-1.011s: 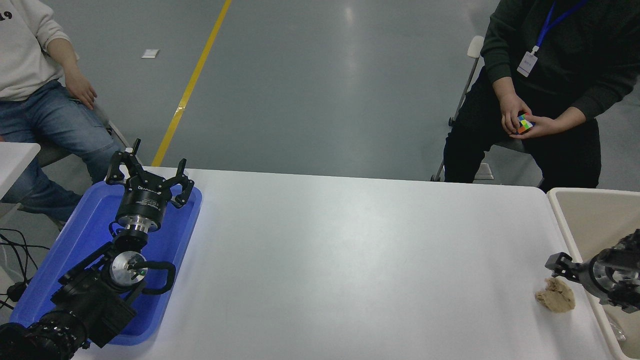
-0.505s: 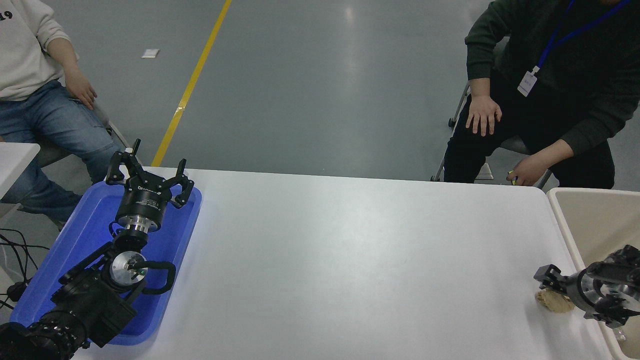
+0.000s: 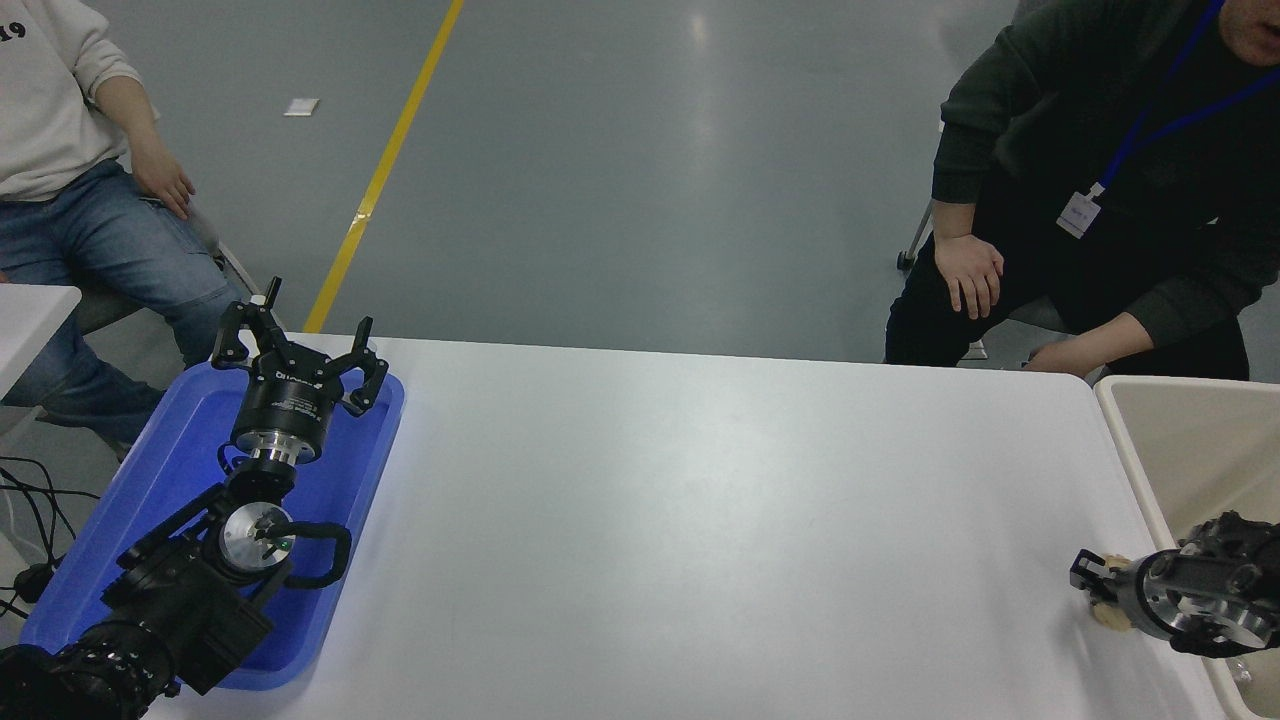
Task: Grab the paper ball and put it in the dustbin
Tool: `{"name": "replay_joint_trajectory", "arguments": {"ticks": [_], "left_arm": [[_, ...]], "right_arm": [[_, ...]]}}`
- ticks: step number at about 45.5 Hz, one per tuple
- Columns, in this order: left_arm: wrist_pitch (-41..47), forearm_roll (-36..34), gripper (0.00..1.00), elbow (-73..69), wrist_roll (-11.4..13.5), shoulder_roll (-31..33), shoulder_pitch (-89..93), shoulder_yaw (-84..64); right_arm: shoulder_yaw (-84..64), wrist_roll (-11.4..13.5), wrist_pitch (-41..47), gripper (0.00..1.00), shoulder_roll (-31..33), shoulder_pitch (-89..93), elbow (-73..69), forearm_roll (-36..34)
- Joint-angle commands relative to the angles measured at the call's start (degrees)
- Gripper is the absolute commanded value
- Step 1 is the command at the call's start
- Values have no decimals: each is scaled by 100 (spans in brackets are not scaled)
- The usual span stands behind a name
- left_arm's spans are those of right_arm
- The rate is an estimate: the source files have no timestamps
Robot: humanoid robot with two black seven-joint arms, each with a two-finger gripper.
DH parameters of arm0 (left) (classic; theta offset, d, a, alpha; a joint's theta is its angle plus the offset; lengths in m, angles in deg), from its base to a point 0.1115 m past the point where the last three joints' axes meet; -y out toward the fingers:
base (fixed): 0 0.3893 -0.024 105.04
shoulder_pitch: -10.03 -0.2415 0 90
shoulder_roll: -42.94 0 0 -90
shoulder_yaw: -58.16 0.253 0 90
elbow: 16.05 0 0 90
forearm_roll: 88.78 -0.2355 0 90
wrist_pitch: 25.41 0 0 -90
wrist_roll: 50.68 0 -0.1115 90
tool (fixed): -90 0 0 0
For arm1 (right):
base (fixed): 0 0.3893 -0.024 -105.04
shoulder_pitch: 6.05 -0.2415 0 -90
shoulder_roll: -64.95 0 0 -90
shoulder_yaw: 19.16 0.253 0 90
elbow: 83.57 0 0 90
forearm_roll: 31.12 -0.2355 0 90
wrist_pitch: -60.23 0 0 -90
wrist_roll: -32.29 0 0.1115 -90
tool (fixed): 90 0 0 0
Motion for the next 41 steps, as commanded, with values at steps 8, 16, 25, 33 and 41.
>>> {"name": "replay_joint_trajectory", "arguments": {"ticks": [8,16,25,33,41], "left_arm": [[-1,6,100,9,0,0,-4,0],[-1,-3,100,0,0,0,-4,0],[-1,-3,100,0,0,0,-4,0],[-1,-3,100,0,0,0,-4,0],[-1,-3,100,0,0,0,-4,0]], "right_arm": [[-535,32,385,0,925,-1484,-1482,82],[-1369,59,1036,0,1339,-3039,-2432,82],[-2310,68,1791,0,1462,-4885,-2987,56],[-2935,68,2688,0,1392,-6414,-3057,29],[-3304,76,3470,0,1199,-7557,-3022,47]]}}
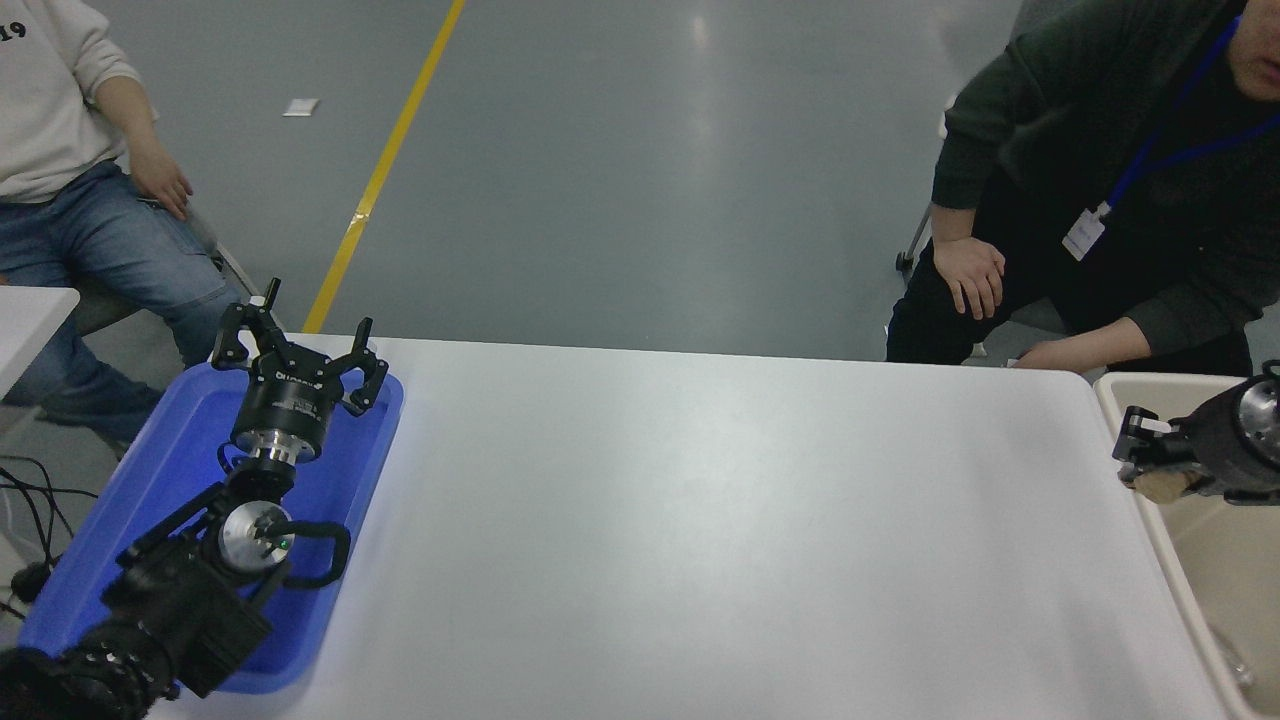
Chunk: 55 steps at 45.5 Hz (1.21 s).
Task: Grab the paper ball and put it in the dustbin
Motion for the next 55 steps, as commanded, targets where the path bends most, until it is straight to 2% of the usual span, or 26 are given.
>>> {"name": "replay_joint_trajectory", "arguments": {"ticks": [1,8,26,39,46,55], "left_arm": [[0,9,100,0,0,0,0,0],[0,0,100,0,0,0,0,0],[0,9,100,0,0,0,0,0],[0,9,100,0,0,0,0,0],[0,0,100,0,0,0,0,0],[0,9,100,0,0,0,0,0]], "right_arm": [[-709,9,1080,0,-137,-1831,-140,7],[-903,9,1335,0,-225,-2307,-131,7],[-903,9,1098,0,-198,-2061,-9,-19],[-517,9,-474,0,-181,-490,1317,-150],[362,9,-1573,0,-181,1575,2820,-555],[1443,9,-2681,0,-260,3448,3946,-616]]}}
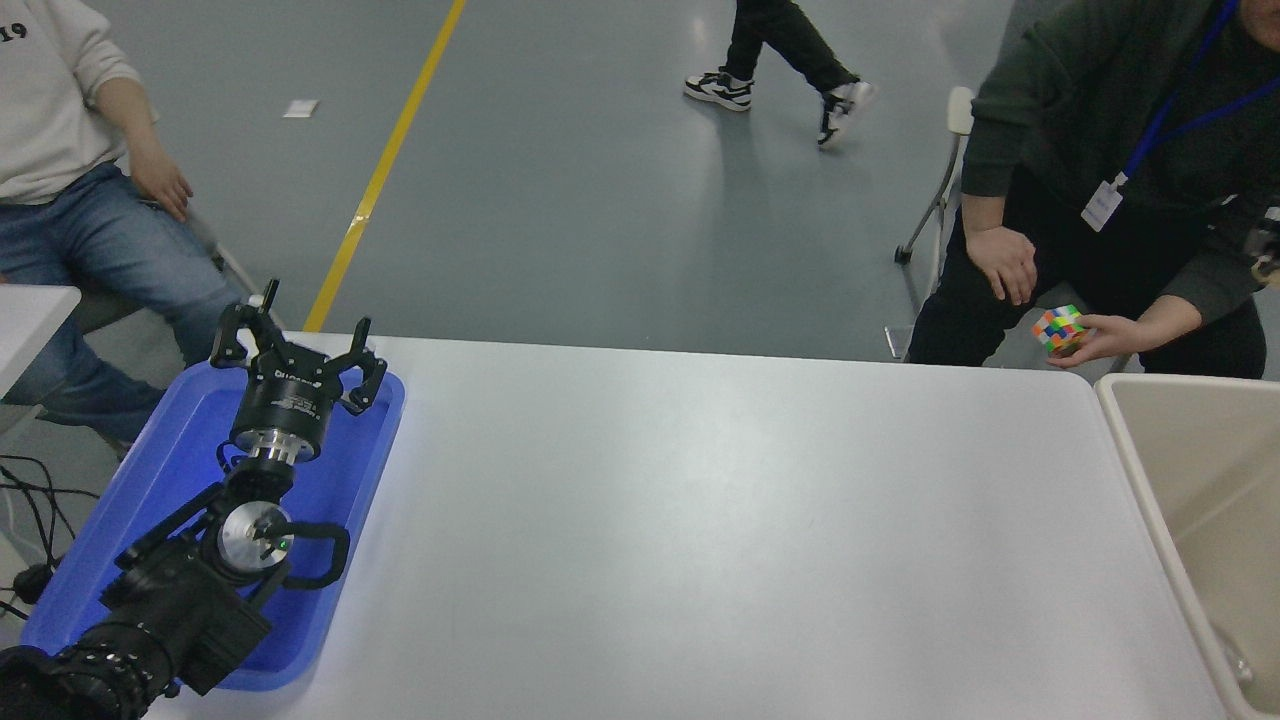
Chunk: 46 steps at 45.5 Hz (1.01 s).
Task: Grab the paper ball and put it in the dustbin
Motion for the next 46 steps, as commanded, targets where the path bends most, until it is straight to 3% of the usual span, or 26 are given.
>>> {"name": "replay_joint_trajectory", "arguments": {"ticks": [1,19,46], "left_arm": [[0,-5,100,0,0,0,-1,0],[0,3,100,0,0,0,-1,0],[0,3,100,0,0,0,-1,0]], "right_arm": [[1242,-1,-1438,0,-84,2338,1542,-217],[2104,-10,-2590,0,-866,4447,3089,-832],[3194,-18,-2617,0,-1648,6153,3942,-850]]}}
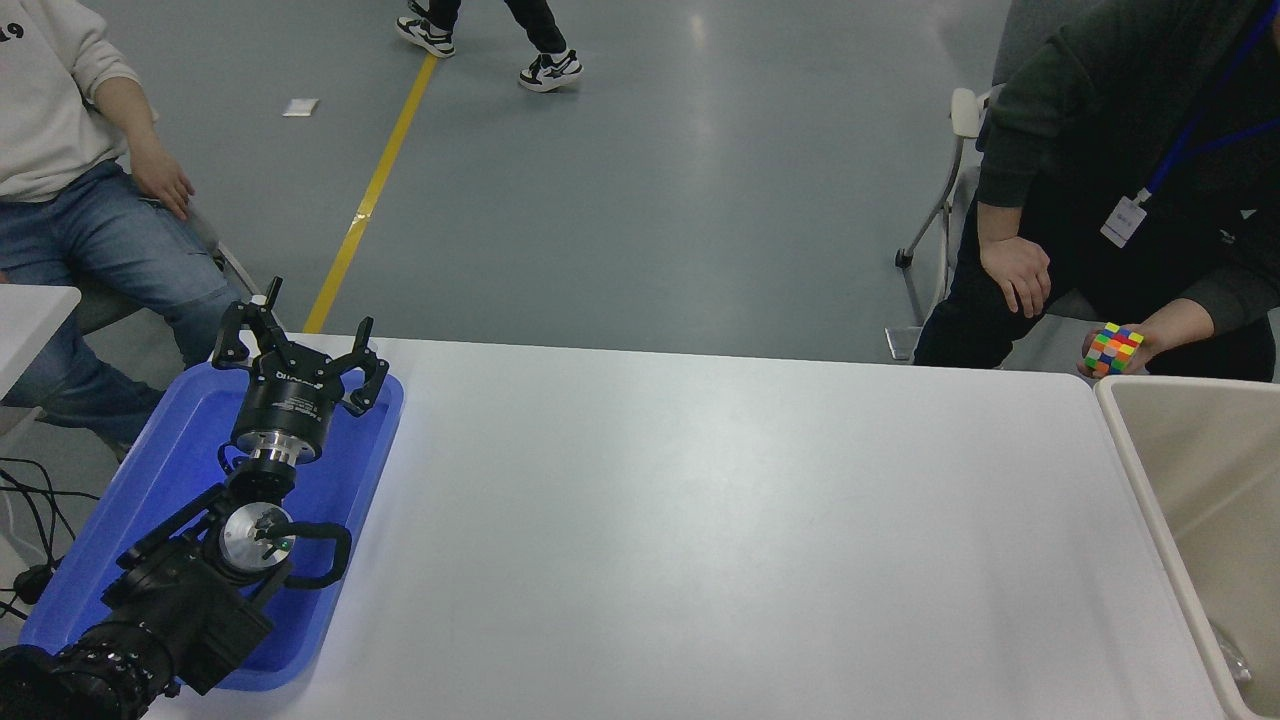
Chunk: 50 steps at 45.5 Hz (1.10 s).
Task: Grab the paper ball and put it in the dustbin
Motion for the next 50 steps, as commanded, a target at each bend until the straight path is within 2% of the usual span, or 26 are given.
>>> {"name": "replay_joint_trajectory", "arguments": {"ticks": [1,23,25,28,31,35,36,50], "left_arm": [[0,3,100,0,0,0,0,0],[0,3,100,0,0,0,0,0],[0,3,100,0,0,0,0,0],[0,3,100,0,0,0,0,0],[0,3,100,0,0,0,0,0],[0,-6,100,0,0,0,0,0],[0,3,100,0,0,0,0,0],[0,3,100,0,0,0,0,0]], "right_arm": [[439,-4,-61,0,-283,536,235,-20],[500,-13,-149,1,-389,650,235,-20],[500,-13,-166,12,-406,650,235,-11],[492,-13,-219,38,-406,633,235,42],[492,-30,-289,59,-406,606,235,60],[492,-39,-377,96,-389,571,279,68],[500,-30,-386,100,-380,553,297,60],[544,-21,-307,100,-389,588,200,60]]}}
